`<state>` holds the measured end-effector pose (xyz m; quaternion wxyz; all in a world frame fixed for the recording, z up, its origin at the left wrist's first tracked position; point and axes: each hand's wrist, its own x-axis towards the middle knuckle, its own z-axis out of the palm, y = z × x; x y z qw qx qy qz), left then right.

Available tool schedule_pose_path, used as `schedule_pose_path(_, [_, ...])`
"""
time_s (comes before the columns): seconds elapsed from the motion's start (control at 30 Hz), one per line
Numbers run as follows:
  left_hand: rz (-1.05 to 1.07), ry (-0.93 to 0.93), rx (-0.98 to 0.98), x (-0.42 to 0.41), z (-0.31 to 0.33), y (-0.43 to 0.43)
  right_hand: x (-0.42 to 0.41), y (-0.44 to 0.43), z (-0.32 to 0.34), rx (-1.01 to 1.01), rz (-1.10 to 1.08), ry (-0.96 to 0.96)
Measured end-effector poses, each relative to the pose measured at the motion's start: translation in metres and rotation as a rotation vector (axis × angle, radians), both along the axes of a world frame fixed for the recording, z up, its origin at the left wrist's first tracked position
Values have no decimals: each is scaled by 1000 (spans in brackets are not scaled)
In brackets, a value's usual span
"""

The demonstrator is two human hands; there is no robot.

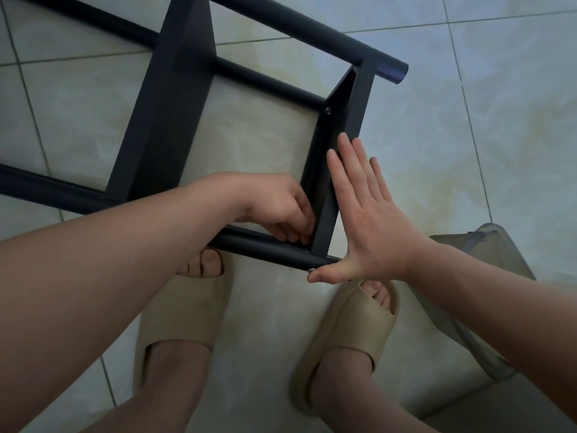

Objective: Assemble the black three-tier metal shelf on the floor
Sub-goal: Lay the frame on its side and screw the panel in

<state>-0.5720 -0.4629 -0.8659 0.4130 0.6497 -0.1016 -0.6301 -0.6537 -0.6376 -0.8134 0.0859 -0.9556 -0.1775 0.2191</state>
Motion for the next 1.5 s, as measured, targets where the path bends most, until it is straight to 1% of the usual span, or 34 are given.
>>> schedule_pose_path(0.23, [-130, 165, 70, 13, 5, -8, 0, -1, -2, 19, -6, -9])
schedule_pose_path(0.47, [-161, 266, 110, 18, 3, -8, -1, -2, -4, 29, -5, -23])
schedule_pose_path(0.6, [-99, 211, 120, 14, 1, -12, -1, -2, -4, 31, -6, -19])
schedule_pose_path(1.0, [-92, 159, 107, 9, 1, -17, 0, -2, -5, 34, -7, -22])
schedule_pose_path(1.27, [-105, 172, 90, 12, 1, -16, -1, -1, -6, 39, -10, -30])
schedule_pose_path(1.5, [-167, 229, 108, 13, 1, -14, 0, -1, -5, 40, -11, -24])
